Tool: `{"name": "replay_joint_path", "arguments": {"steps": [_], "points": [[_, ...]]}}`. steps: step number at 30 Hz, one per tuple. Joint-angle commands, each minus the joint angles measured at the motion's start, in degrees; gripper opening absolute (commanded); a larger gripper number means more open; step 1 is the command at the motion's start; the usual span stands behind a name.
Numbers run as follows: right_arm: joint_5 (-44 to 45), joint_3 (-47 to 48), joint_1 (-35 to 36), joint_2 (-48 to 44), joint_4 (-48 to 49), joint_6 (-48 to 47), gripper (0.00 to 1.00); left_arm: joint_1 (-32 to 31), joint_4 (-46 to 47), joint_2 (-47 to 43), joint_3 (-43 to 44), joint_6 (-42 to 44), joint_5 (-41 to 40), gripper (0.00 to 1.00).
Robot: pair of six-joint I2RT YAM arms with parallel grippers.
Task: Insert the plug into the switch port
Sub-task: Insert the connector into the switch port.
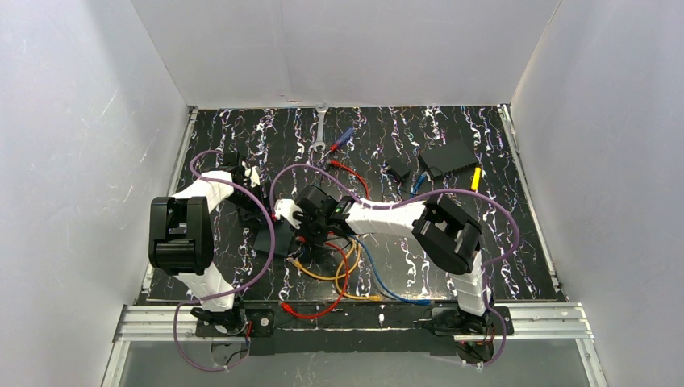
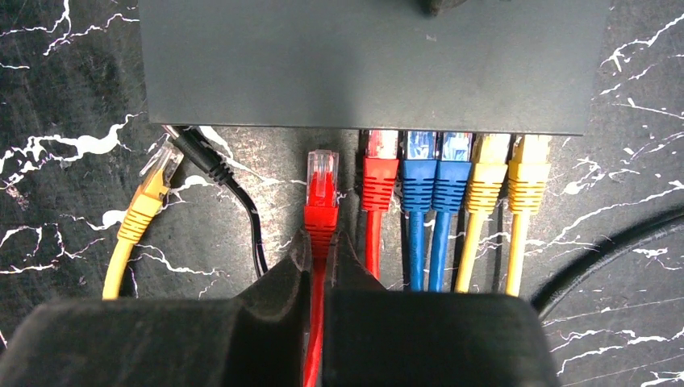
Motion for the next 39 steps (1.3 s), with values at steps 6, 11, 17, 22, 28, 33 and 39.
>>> {"name": "replay_joint_path", "arguments": {"steps": [6,11,17,22,28,33,39], "points": [[3.0,2.1,0.1,0.8,3.3,4.1,0.01,-0.6,-2.8,1.0,1.1,-0.2,3.2,0.69],[3.2,2.2,0.1,1.0,3.8,4.7,0.01,-0.8,-2.8,1.0,1.2,-0.1,3.2,0.69],[2.9,2.7,0.1,1.4,3.6,5.1,0.01,-1.0,-2.9,1.2,1.2,0.0,3.1,0.69],[2.7,2.8,0.2,1.5,4.1,5.5,0.01,-1.2,-3.0,1.1,1.2,0.0,3.1,0.69],[2.5,1.7,0.2,1.1,6.3,6.3,0.01,-1.4,-3.1,1.0,1.4,0.2,2.7,0.69],[2.2,0.8,0.2,0.5,8.0,6.6,0.01,-1.7,-3.2,1.0,1.4,0.3,2.7,0.69],[1.5,0.8,0.2,0.8,8.4,6.7,0.01,-2.0,-3.3,0.9,1.4,0.4,2.6,0.69]]}}
